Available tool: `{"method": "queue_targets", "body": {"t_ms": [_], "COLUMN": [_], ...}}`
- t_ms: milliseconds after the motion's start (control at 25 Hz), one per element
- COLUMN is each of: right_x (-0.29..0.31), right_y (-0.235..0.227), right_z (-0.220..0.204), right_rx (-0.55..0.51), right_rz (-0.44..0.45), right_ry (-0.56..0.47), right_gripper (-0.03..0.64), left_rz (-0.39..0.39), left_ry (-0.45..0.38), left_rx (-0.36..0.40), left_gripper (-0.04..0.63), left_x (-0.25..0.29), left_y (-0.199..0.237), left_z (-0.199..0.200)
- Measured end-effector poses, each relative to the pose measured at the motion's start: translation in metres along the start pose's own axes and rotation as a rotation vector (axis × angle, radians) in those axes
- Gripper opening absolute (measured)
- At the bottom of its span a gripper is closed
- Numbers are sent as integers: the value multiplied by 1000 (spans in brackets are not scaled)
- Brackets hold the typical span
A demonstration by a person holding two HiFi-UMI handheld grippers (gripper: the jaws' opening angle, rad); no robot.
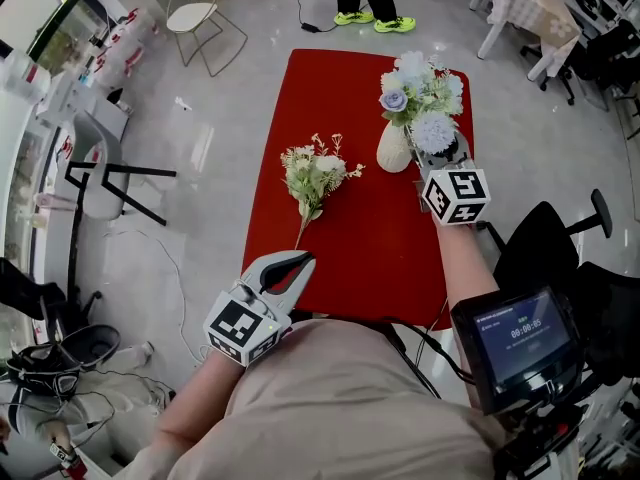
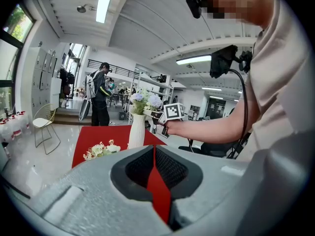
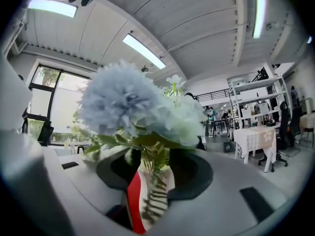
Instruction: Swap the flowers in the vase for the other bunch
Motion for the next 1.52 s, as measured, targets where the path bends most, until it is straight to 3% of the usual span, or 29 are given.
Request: {"method": "queue_targets", "body": {"t_ms": [160, 400, 960, 1520], "right_x": [-3, -6, -5, -19], "right_y": [0, -4, -7, 1], "right_z": [2, 4, 32, 88], "right_rx": [-18, -30, -44, -53], "right_rz": [-32, -51, -61, -76], "right_ry": [-5, -14, -89, -197], "right_gripper": [118, 72, 63, 58], "left_rz": [30, 37, 24, -13], "left_ry": [-6, -2, -23, -52], "left_rx": [-6, -6, -17, -11], "left_gripper": [8, 8, 8, 8], "left_x": [-7, -7, -3, -14], "left_y": [3, 2, 2, 7], "left_z": [1, 0, -4, -10]}}
Point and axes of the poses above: the fingertips, and each gripper's own axes: x forward along the fingers, y to its left, z out of its top, the point moved 10 cm from there along -x, backward along the fingers, and after that the axes turned 12 degrees about -y, right-handed, at the moved point
